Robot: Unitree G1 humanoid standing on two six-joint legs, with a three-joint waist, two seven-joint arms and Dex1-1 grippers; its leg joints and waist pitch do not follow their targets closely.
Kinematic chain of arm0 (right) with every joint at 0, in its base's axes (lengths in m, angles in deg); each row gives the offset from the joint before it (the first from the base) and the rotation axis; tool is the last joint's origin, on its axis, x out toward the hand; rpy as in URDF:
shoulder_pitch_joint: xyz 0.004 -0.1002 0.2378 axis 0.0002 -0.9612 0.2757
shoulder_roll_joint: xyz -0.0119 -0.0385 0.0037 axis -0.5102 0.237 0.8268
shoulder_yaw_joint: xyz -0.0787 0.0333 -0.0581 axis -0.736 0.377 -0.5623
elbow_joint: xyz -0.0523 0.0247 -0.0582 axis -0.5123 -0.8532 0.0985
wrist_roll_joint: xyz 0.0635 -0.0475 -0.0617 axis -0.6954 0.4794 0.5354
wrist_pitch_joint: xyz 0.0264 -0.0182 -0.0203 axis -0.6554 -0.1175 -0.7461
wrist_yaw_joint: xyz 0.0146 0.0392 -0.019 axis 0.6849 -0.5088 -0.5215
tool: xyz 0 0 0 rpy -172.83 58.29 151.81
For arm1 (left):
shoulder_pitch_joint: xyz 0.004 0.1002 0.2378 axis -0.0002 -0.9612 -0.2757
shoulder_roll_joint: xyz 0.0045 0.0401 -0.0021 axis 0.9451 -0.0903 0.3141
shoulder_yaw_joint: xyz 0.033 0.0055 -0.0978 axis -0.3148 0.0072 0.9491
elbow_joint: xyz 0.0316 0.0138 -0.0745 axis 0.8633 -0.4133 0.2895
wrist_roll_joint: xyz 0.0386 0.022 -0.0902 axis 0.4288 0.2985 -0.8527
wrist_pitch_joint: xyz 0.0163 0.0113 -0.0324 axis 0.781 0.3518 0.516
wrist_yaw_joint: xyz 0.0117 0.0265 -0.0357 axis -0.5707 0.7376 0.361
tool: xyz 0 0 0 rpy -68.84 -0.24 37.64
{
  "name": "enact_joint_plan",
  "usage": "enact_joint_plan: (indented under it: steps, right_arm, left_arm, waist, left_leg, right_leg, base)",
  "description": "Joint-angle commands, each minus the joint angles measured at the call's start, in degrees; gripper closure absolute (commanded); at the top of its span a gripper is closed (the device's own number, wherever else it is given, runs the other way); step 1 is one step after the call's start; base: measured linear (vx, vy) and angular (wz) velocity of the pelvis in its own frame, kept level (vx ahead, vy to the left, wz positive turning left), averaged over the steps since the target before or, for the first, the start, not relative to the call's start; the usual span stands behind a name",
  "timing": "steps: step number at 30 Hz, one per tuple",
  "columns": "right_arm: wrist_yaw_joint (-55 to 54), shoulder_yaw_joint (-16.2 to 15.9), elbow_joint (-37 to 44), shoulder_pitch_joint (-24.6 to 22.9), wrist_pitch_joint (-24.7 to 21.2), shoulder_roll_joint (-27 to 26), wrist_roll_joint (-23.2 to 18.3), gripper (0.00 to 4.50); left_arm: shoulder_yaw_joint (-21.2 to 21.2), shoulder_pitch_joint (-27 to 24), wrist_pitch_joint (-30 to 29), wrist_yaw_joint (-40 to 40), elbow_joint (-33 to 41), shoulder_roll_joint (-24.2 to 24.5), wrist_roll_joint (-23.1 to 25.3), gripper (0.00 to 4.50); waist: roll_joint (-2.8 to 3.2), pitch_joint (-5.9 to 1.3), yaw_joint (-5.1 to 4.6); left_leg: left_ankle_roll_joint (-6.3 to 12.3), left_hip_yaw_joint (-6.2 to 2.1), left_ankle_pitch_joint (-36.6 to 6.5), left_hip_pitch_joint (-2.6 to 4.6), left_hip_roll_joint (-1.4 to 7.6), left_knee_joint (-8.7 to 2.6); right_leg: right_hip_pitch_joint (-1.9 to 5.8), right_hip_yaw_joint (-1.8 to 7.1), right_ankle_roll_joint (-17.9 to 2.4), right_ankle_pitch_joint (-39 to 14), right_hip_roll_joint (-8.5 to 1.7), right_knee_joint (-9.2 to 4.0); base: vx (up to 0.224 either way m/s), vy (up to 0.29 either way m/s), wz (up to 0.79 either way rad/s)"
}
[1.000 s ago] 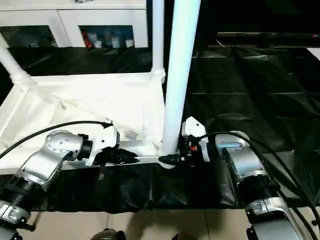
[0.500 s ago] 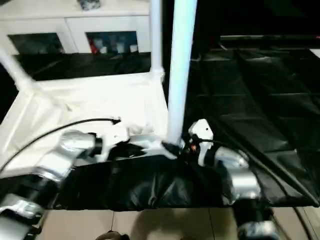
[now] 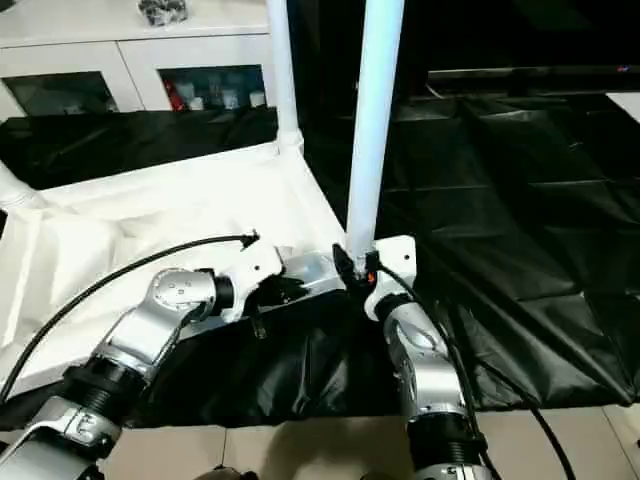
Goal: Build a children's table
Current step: Rotate leg to tighten
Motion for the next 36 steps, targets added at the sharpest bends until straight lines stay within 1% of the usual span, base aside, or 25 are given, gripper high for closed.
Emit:
enact_joint_plan:
  steps: [1, 2, 3, 4, 5, 6, 7, 9, 10, 11, 13, 14, 15, 16, 18, 19, 20, 21, 22, 24, 26, 31, 34, 35, 36]
  right_arm:
    - [5.3, -7.9, 0.0, -0.2, -1.2, -2.4, 0.8, 1.19]
    - [6.1, -8.1, 0.1, -0.1, -0.9, -0.8, 1.5, 1.17]
    - [6.5, -8.0, -0.2, 0.2, -0.9, 0.4, 1.9, 1.03]
    - [7.5, -7.5, -0.6, 0.6, -0.6, 2.0, 1.9, 1.03]
    - [8.1, -7.3, -0.9, 0.9, -0.4, 2.9, 1.9, 1.03]
    - [9.6, -7.0, -1.3, 1.4, -0.1, 4.3, 1.7, 1.03]
    - [13.0, -6.8, -1.9, 2.3, -0.1, 6.4, 0.9, 1.03]
    - [15.0, -6.7, -2.0, 2.7, -0.3, 7.6, 0.4, 1.03]
    - [21.7, -7.3, -2.3, 4.0, -1.0, 10.8, -0.8, 1.03]
    - [25.1, -7.7, -2.4, 4.6, -1.3, 12.2, -1.5, 1.03]
    - [27.1, -7.9, -2.4, 5.0, -1.5, 13.0, -2.0, 1.03]
    - [30.0, -8.4, -2.5, 5.5, -1.9, 14.1, -2.7, 1.03]
    - [35.3, -9.3, -2.9, 6.6, -1.8, 16.1, -3.9, 1.03]
    - [38.9, -9.9, -3.4, 7.4, -1.3, 17.3, -4.5, 1.03]
    - [44.2, -10.5, -4.4, 8.6, -1.2, 18.8, -5.7, 1.03]
    - [47.4, -10.8, -5.2, 9.4, -1.4, 19.6, -6.3, 1.03]
    - [51.8, -11.4, -6.6, 10.6, -1.4, 20.5, -6.9, 1.03]
    - [52.6, -11.6, -6.9, 10.9, -1.4, 20.7, -6.9, 1.20]
    - [54.3, -12.2, -7.7, 11.6, -1.5, 21.1, -6.8, 1.20]
    - [55.9, -12.8, -8.4, 12.3, -1.6, 21.4, -6.5, 1.39]
    - [58.2, -13.7, -9.5, 13.2, -1.3, 21.7, -6.2, 1.55]
    - [61.5, -15.0, -11.0, 14.3, -0.4, 22.0, -6.5, 1.92]
    - [62.7, -15.5, -12.3, 14.8, 0.5, 22.1, -6.0, 1.99]
    - [63.2, -15.6, -12.9, 15.0, 0.9, 22.1, -5.7, 2.26]
    - [63.2, -15.6, -12.9, 15.0, 0.9, 22.1, -5.7, 2.30]
  left_arm:
    - [-2.0, 0.0, 0.7, 1.1, 0.6, -1.8, -0.6, 4.50]
    - [-2.0, -0.2, 0.8, 0.3, 1.2, -1.0, -0.8, 4.50]
    - [-2.0, -0.5, 0.9, -0.6, 1.6, -0.4, -1.0, 4.50]
    - [-2.0, -0.9, 1.3, -1.6, 2.1, 0.3, -1.0, 4.50]
    - [-2.0, -1.2, 1.5, -2.0, 2.3, 0.7, -1.0, 4.50]
    - [-1.9, -1.6, 1.6, -2.6, 2.6, 1.2, -1.0, 4.50]
    - [-1.8, -2.2, 1.8, -3.4, 3.3, 2.1, -1.2, 4.50]
    - [-1.7, -2.5, 1.8, -3.8, 3.7, 2.6, -1.3, 4.50]
    - [-1.5, -3.2, 1.9, -5.4, 4.9, 4.0, -2.0, 4.50]
    - [-1.4, -3.6, 2.0, -6.4, 5.5, 4.7, -2.4, 4.50]
    - [-1.4, -3.8, 2.0, -7.1, 5.8, 5.1, -2.7, 4.50]
    - [-1.3, -4.1, 2.0, -7.9, 6.3, 5.7, -3.0, 4.50]
    - [-1.3, -4.4, 2.2, -9.4, 6.6, 6.9, -3.5, 4.50]
    - [-1.4, -4.6, 2.5, -10.6, 6.8, 7.7, -3.7, 4.50]
    - [-1.7, -4.9, 3.0, -12.3, 6.7, 8.9, -4.0, 4.50]
    - [-1.9, -4.9, 3.3, -13.3, 6.6, 9.7, -4.2, 4.50]
    - [-2.2, -5.0, 3.6, -14.4, 6.6, 10.8, -4.3, 4.50]
    - [-2.3, -5.0, 3.7, -14.7, 6.6, 11.1, -4.3, 4.50]
    - [-2.3, -5.0, 3.8, -15.4, 6.7, 11.8, -4.3, 4.50]
    - [-2.2, -4.9, 3.8, -16.0, 6.8, 12.5, -4.2, 4.50]
    - [-2.0, -4.8, 3.8, -16.7, 6.9, 13.2, -4.3, 4.50]
    - [-2.2, -4.1, 4.1, -17.8, 6.2, 14.1, -4.5, 4.50]
    - [-2.5, -3.5, 4.2, -18.2, 5.8, 14.1, -4.7, 4.50]
    - [-2.5, -3.3, 4.2, -18.3, 5.6, 14.1, -4.7, 4.50]
    - [-2.5, -3.3, 4.2, -18.3, 5.6, 14.1, -4.7, 4.50]
  waist:
    - [-0.76, -3.05, 0.15]
    - [-0.99, -3.17, 0.16]
    - [-1.03, -3.17, 0.14]
    - [-1.37, -3.24, 0.02]
    - [-1.36, -3.25, 0.03]
    - [-1.56, -3.29, -0.14]
    - [-1.50, -3.44, -0.11]
    - [-1.97, -3.66, -0.18]
    - [-2.32, -3.74, -0.05]
    - [-2.32, -3.78, -0.12]
    - [-2.27, -3.88, 0.03]
    - [-2.66, -3.94, 0.13]
    - [-3.16, -3.79, 0.08]
    - [-3.18, -3.82, 0.42]
    - [-3.01, -3.30, 0.55]
    - [-3.80, -3.07, 0.52]
    - [-3.79, -2.85, 0.71]
    - [-3.68, -2.79, 0.72]
    - [-3.77, -2.73, 0.72]
    - [-3.88, -2.81, 0.73]
    - [-3.89, -2.95, 0.81]
    - [-3.92, -3.14, 1.23]
    - [-3.61, -3.06, 1.51]
    - [-3.44, -3.07, 1.64]
    - [-3.53, -3.08, 1.67]
  left_leg:
    - [3.51, -1.46, -11.5, 0.05, 3.28, -4.18]
    - [4.22, -1.39, -9.7, -0.02, 3.31, -4.00]
    - [4.39, -1.39, -9.3, -0.10, 3.28, -3.95]
    - [4.82, -1.31, -8.5, -0.16, 3.22, -3.85]
    - [5.00, -1.38, -8.2, -0.20, 3.22, -3.80]
    - [5.36, -1.22, -8.4, -0.11, 3.23, -3.68]
    - [5.73, -1.27, -7.8, -0.12, 3.24, -3.55]
    - [6.79, -1.10, -5.9, -0.15, 3.22, -3.21]
    - [7.76, -1.14, -4.4, -0.37, 3.14, -3.01]
    - [8.88, -1.07, -3.7, -0.38, 3.13, -2.81]
    - [9.77, -1.04, -2.8, -0.39, 3.22, -2.56]
    - [11.12, -0.96, -0.6, -0.58, 3.26, -2.22]
    - [11.48, -0.88, -0.4, -0.73, 3.25, -2.22]
    - [11.73, -0.90, -1.2, -0.65, 3.27, -2.10]
    - [11.18, -0.77, -3.6, -0.69, 3.52, -2.17]
    - [10.05, -0.76, -6.3, -0.64, 3.55, -2.35]
    - [8.73, -0.72, -8.3, -0.27, 3.77, -2.56]
    - [8.14, -0.82, -9.0, -0.23, 3.81, -2.63]
    - [7.17, -0.83, -9.5, -0.18, 3.86, -2.81]
    - [6.20, -0.91, -9.7, -0.16, 3.86, -2.93]
    - [5.98, -0.92, -8.9, -0.14, 3.80, -2.87]
    - [7.09, -0.85, -6.1, -0.30, 3.70, -2.56]
    - [7.57, -0.80, -5.9, -0.20, 3.71, -2.46]
    - [7.50, -0.83, -6.1, -0.19, 3.70, -2.47]
    - [7.46, -0.81, -6.3, -0.13, 3.73, -2.47]
  right_leg:
    - [1.92, 2.95, -10.6, -13.4, -4.55, -4.56]
    - [2.02, 2.86, -11.3, -10.4, -4.41, -4.22]
    - [2.10, 2.80, -11.4, -9.7, -4.38, -4.09]
    - [2.24, 2.76, -11.7, -8.4, -4.31, -3.97]
    - [2.34, 2.76, -11.9, -8.0, -4.43, -3.84]
    - [2.25, 2.77, -12.3, -7.6, -4.34, -3.89]
    - [2.42, 2.75, -12.9, -6.5, -4.42, -3.65]
    - [2.48, 2.77, -13.6, -3.3, -4.27, -3.29]
    - [2.71, 2.76, -14.0, -1.0, -4.38, -2.88]
    - [2.63, 2.66, -14.6, 0.1, -4.33, -2.70]
    - [2.55, 2.62, -14.9, 1.4, -4.21, -2.53]
    - [2.40, 2.63, -15.5, 4.1, -4.17, -2.05]
    - [2.37, 2.62, -15.5, 4.1, -4.15, -2.05]
    - [2.36, 2.43, -15.8, 2.6, -4.24, -1.93]
    - [1.85, 2.48, -15.4, -1.8, -4.13, -2.35]
    - [1.96, 2.43, -15.2, -5.7, -4.27, -2.57]
    - [1.62, 2.52, -14.6, -9.1, -4.23, -2.97]
    - [1.58, 2.55, -14.6, -10.1, -4.25, -2.96]
    - [1.51, 2.65, -14.4, -11.1, -4.25, -3.04]
    - [1.66, 2.70, -14.4, -10.8, -4.35, -3.02]
    - [1.71, 2.73, -14.9, -9.2, -4.38, -2.78]
    - [1.88, 2.69, -15.9, -4.6, -4.39, -2.29]
    - [1.71, 2.65, -16.3, -3.7, -4.25, -2.26]
    - [1.75, 2.64, -16.5, -3.6, -4.24, -2.26]
    - [1.74, 2.63, -16.6, -3.6, -4.26, -2.24]
  base:
    - [0.000, 0.000, 0.00]
    - [0.000, 0.000, 0.00]
    - [0.000, 0.000, 0.00]
    - [0.000, 0.000, 0.00]
    - [0.000, 0.000, 0.00]
    - [0.000, 0.000, 0.00]
    - [0.000, 0.000, 0.00]
    - [0.000, 0.000, 0.00]
    - [0.000, 0.000, 0.00]
    - [0.000, 0.000, 0.00]
    - [0.000, 0.000, 0.00]
    - [0.000, 0.000, 0.00]
    - [0.000, 0.000, 0.00]
    - [0.000, 0.000, 0.00]
    - [0.000, 0.000, 0.00]
    - [0.000, 0.000, 0.00]
    - [0.000, 0.000, 0.00]
    - [0.000, 0.000, 0.00]
    - [0.000, 0.000, 0.00]
    - [0.000, 0.000, 0.00]
    - [0.000, 0.000, 0.00]
    - [0.000, 0.000, 0.00]
    - [0.000, 0.000, 0.00]
    - [0.000, 0.000, 0.00]
    - [0.000, 0.000, 0.00]
